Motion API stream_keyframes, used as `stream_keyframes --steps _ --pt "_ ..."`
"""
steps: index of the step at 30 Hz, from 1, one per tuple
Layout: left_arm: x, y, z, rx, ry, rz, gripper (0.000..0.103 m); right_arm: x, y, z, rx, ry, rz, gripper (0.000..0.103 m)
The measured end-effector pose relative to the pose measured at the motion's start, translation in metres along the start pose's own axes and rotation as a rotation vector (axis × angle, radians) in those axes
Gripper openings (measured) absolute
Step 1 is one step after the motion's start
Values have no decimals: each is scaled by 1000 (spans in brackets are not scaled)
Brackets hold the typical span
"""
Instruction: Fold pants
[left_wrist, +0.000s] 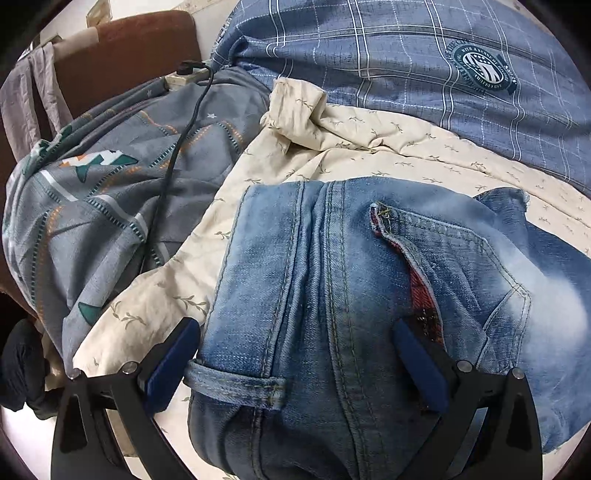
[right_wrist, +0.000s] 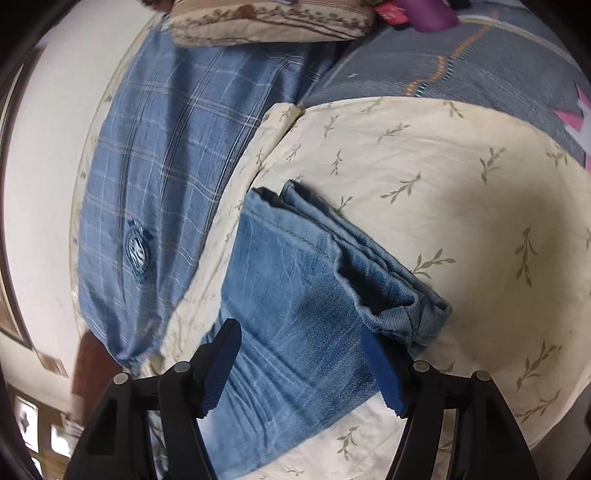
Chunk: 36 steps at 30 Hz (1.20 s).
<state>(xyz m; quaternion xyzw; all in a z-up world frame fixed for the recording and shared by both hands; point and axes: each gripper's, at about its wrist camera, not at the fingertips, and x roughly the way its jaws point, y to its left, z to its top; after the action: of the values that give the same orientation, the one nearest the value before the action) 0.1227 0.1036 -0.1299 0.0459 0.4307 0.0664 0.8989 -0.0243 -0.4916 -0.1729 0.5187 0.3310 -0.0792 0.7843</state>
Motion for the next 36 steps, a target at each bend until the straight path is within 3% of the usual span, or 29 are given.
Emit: stream_keyframes --steps 8,14,17,22,26,30,36 --pt "-15 1 -7 -31 -26 17 103 0 -3 0 -34 18 23 71" --pt "-59 -6 -12 -21 -238 78 103 -2 0 -2 -35 31 23 71" --pt "-72 -21 -15 25 -301 25 103 -11 1 -2 -19 9 45 71" --pt "-80 -58 -21 151 -333 -80 103 -36 4 -1 -44 -72 104 71" --pt "-86 -87 -27 239 -326 -165 103 -50 0 -4 -39 -94 144 71" --pt "-82 -117 -36 319 -258 -233 103 -63 -4 -11 -46 -98 151 71" --pt "-68 -142 -46 361 -129 -284 103 -55 -16 -14 -1 -41 62 71"
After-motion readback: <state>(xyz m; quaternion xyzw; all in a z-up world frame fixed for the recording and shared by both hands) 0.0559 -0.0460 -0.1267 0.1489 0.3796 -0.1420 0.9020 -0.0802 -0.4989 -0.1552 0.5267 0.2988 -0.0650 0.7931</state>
